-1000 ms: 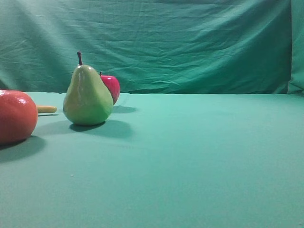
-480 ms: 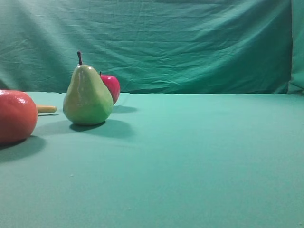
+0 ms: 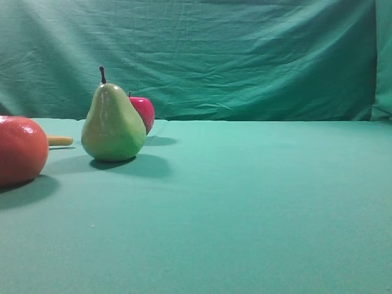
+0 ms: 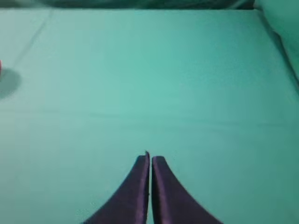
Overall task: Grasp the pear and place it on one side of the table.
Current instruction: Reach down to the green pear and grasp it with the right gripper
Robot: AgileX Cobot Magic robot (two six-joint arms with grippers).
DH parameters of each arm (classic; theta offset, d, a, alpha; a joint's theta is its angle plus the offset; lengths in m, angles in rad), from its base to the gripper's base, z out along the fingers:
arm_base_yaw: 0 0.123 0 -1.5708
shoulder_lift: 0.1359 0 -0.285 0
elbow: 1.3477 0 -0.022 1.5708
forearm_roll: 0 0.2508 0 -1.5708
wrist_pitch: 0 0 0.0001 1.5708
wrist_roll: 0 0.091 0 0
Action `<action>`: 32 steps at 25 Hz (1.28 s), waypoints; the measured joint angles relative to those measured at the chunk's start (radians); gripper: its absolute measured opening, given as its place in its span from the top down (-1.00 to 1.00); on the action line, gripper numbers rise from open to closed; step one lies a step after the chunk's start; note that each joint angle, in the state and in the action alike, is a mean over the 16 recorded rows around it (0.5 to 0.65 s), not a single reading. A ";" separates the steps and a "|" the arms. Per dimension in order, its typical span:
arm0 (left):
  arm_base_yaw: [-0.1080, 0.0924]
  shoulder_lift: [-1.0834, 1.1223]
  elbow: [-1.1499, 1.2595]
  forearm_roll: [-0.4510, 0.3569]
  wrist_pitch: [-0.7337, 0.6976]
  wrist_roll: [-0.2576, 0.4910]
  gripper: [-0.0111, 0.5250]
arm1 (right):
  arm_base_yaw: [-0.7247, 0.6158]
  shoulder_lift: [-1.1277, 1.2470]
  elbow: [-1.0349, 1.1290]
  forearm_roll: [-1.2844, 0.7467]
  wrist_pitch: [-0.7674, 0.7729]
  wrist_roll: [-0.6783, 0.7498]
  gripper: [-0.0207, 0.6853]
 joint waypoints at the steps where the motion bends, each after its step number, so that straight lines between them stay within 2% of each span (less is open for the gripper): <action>1: 0.000 0.000 0.000 0.000 0.000 0.000 0.96 | 0.028 0.049 -0.029 0.004 0.005 -0.029 0.94; 5: 0.000 0.000 0.000 0.000 0.000 0.000 0.96 | 0.156 0.238 -0.149 0.022 0.019 -0.126 0.88; 8: 0.000 0.000 0.000 0.000 0.000 0.000 0.96 | 0.253 0.371 -0.245 0.029 0.028 -0.170 0.72; 13: 0.000 0.000 0.000 0.000 0.000 0.000 0.96 | 0.384 0.566 -0.408 0.032 0.044 -0.204 0.20; 19: 0.000 0.000 0.000 0.000 0.000 0.000 0.96 | 0.480 0.753 -0.595 0.036 0.064 -0.217 -0.49; 23: 0.000 0.000 0.000 0.000 0.000 0.000 0.96 | 0.518 0.854 -0.706 0.040 0.072 -0.218 -0.83; 26: 0.000 0.000 0.000 0.000 0.000 0.000 0.96 | 0.537 0.926 -0.779 0.042 0.074 -0.219 -0.93; 32: 0.000 0.000 0.000 0.000 0.000 0.000 0.96 | 0.555 1.068 -0.898 0.046 0.075 -0.219 -0.94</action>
